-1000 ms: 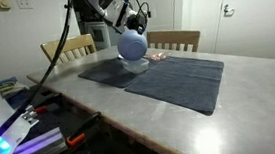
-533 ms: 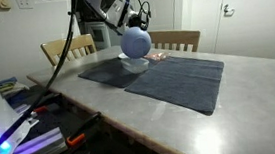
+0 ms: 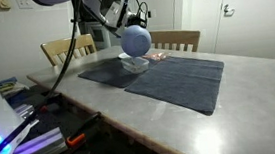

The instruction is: Pour the contents from the blue bowl into the clear bowl

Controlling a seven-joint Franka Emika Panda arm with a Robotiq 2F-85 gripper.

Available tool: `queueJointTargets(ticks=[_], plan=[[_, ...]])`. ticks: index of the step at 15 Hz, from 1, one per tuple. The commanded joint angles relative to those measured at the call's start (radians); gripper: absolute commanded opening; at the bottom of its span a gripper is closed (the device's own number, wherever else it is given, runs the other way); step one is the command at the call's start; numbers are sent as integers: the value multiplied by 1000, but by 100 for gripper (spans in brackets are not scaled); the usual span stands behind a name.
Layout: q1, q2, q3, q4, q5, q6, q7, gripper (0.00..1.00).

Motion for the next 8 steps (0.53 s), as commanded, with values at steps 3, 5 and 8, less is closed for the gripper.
queueJointTargets(ticks=[3, 5, 8], plan=[[13, 57, -21, 87, -50, -48, -84, 1], [14, 69, -23, 100, -59, -61, -95, 1], [17, 86, -25, 117, -73, -86, -115, 1]])
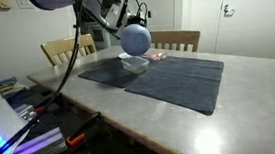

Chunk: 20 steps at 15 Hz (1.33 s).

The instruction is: Pour the contents from the blue bowl into the clear bowl

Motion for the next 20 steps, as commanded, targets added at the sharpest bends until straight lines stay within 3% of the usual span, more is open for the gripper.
queueJointTargets(ticks=[1, 20], plan=[[14, 51, -24, 70, -30, -54, -73, 1], [33, 103, -26, 105, -120, -112, -191, 1]])
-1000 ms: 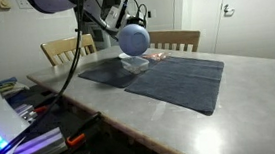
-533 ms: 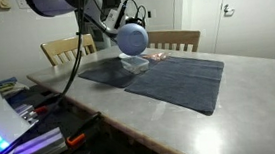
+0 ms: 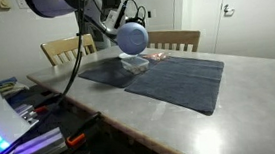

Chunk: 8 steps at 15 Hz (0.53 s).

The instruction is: Pour the contents from the blue bowl into the clear bowl

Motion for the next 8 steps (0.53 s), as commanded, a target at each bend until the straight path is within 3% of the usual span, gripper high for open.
queueJointTargets(ticks=[1, 8], plan=[[9, 32, -18, 49, -24, -26, -58, 1], [16, 38, -20, 52, -31, -41, -66, 1]])
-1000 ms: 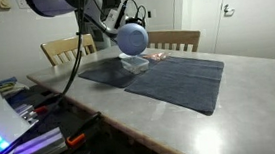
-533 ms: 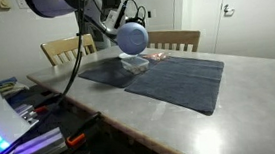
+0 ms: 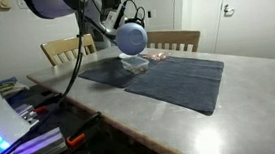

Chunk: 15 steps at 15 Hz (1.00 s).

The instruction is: Pour the contents from the blue bowl into the clear bowl

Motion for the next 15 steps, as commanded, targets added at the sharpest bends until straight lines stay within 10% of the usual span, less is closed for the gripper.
queueJointTargets(ticks=[1, 15], plan=[[12, 27, -20, 41, -28, -29, -62, 1], [23, 58, -24, 61, -61, -39, -125, 1]])
